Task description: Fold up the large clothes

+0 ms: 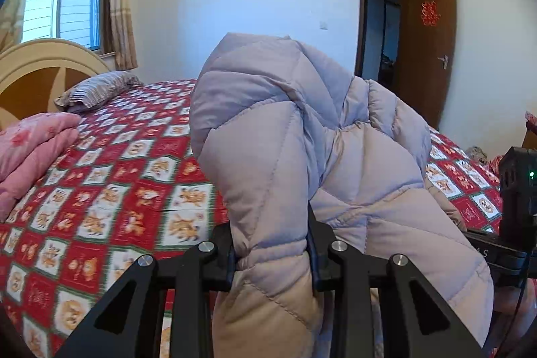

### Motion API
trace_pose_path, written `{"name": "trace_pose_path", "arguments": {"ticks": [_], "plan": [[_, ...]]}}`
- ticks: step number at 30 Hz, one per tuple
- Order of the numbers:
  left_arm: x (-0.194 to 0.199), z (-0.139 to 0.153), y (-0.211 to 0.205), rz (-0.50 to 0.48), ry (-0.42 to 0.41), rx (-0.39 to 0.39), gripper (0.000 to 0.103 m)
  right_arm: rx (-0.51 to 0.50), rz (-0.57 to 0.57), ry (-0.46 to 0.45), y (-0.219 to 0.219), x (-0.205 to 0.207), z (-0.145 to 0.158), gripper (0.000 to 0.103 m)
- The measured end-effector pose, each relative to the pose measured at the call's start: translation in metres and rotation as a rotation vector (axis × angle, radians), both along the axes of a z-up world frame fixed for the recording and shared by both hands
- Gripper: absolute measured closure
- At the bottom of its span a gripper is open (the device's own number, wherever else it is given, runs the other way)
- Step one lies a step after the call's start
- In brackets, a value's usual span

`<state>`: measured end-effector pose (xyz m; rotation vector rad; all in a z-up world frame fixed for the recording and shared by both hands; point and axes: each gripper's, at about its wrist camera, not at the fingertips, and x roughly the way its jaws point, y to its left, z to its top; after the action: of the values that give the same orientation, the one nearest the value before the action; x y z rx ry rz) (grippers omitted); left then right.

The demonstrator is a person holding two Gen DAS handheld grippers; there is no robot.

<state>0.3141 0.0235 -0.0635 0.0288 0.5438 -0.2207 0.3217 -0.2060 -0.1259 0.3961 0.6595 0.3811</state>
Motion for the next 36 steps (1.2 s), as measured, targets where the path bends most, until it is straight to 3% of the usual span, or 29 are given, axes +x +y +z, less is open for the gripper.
{"name": "trace_pose_path", "arguments": {"ticks": [20, 36], "plan": [[-0.03, -0.001, 0.119, 0.174, -0.006, -0.02, 0.071, -0.059, 0.207, -0.022, 0.123, 0.015, 0.019, 0.074], [-0.029, -0.023, 0.158, 0.229, 0.033, -0.06, 0.072, -0.132, 0.274, -0.001, 0.174, 0.024, 0.017, 0.074]]}}
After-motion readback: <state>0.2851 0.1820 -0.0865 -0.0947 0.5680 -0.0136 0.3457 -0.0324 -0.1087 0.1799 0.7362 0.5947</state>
